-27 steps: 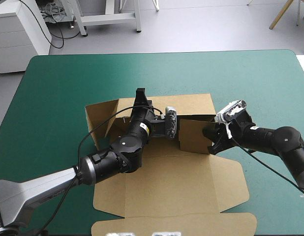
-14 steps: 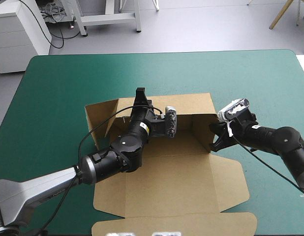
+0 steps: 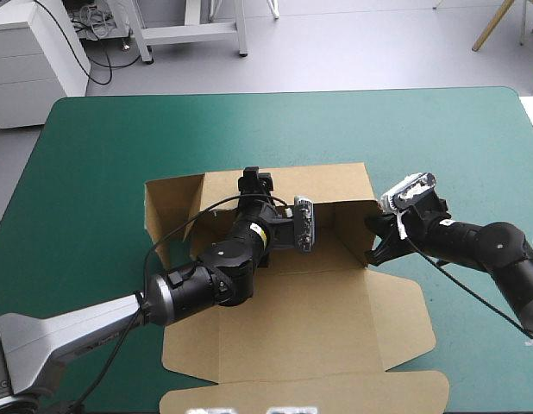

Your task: Fold the box

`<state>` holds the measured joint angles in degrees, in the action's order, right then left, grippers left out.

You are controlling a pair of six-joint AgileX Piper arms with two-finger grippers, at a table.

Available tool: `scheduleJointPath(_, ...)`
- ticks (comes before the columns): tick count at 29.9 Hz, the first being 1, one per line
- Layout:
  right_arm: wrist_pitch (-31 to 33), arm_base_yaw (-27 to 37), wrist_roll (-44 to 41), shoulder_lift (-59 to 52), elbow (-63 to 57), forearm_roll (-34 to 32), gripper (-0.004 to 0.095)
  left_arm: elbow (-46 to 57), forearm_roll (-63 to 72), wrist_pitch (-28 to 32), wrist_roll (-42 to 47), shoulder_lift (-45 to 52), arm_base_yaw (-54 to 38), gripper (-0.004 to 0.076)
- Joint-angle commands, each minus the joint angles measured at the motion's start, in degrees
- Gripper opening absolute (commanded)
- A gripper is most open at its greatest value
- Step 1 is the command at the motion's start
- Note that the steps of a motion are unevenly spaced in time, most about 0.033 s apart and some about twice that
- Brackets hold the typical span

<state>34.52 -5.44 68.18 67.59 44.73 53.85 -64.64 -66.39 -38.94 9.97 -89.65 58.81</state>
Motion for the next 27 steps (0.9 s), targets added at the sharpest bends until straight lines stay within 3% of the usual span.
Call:
scheduleJointPath(1,0.6,-0.7,-0.4,-1.4,1.7,2.5,-0.0018,-1.1,-0.5,-0.4,0.8,3.3,1.1,0.0639)
scheduleJointPath(19,-2.8,-0.7,-5.4,-1.4,1.7,-1.4,-0.0018,-1.1,3.5,-17.0,-0.8,13.4,18.8,0.0638)
scheduleJointPath(27,-2.9,-0.7,-6.0,-1.4,1.7,-1.4,-0.0018,-6.2,20.8,-20.4,-11.0,14.4,20.6,0.0638)
